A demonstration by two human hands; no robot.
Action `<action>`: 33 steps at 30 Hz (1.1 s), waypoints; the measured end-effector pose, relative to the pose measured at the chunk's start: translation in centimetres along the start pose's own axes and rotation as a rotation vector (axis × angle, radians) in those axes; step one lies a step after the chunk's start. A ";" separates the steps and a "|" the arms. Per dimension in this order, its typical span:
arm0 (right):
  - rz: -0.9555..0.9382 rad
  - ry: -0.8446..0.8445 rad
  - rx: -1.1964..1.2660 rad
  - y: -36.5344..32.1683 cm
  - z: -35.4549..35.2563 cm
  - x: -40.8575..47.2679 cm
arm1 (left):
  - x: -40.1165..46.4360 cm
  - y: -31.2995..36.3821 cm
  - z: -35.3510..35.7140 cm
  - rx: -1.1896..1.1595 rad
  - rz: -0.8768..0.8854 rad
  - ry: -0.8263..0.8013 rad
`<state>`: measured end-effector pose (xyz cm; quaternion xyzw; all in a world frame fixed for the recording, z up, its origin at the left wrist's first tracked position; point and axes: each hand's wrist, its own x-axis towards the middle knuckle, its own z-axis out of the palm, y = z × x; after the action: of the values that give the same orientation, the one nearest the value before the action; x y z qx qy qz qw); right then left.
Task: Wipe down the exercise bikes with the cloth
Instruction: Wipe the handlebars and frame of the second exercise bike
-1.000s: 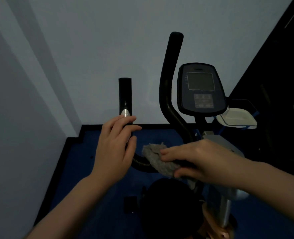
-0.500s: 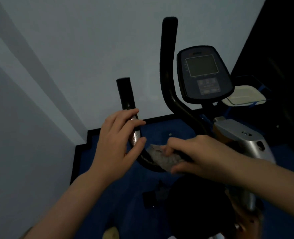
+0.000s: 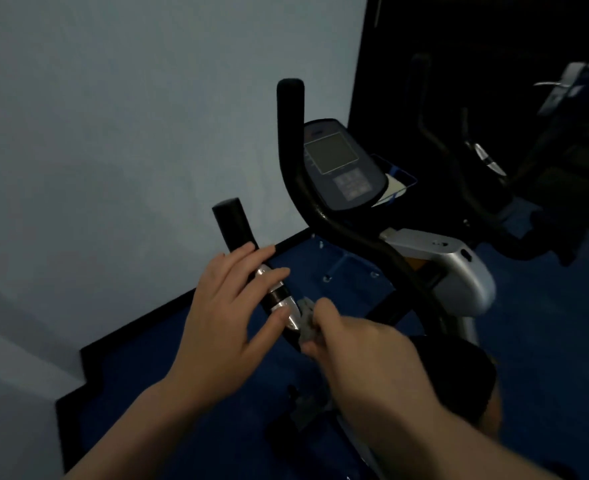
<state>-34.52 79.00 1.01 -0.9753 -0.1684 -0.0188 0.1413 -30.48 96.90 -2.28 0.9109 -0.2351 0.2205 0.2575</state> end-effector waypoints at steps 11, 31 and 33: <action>0.370 0.400 0.218 -4.9 3.5 -0.9 | 1.7 -2.0 -0.4 -0.019 0.148 -0.082; 0.213 0.378 0.205 -4.5 4.3 3.4 | 1.9 -2.6 -0.5 0.151 0.158 0.014; 0.142 0.351 0.253 -3.8 4.2 1.6 | 2.3 -3.1 -1.4 0.184 0.148 0.031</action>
<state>-34.34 84.10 -1.88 -0.9410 -0.0733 -0.1569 0.2907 -27.37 99.35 -1.18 0.9073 -0.2767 0.2737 0.1593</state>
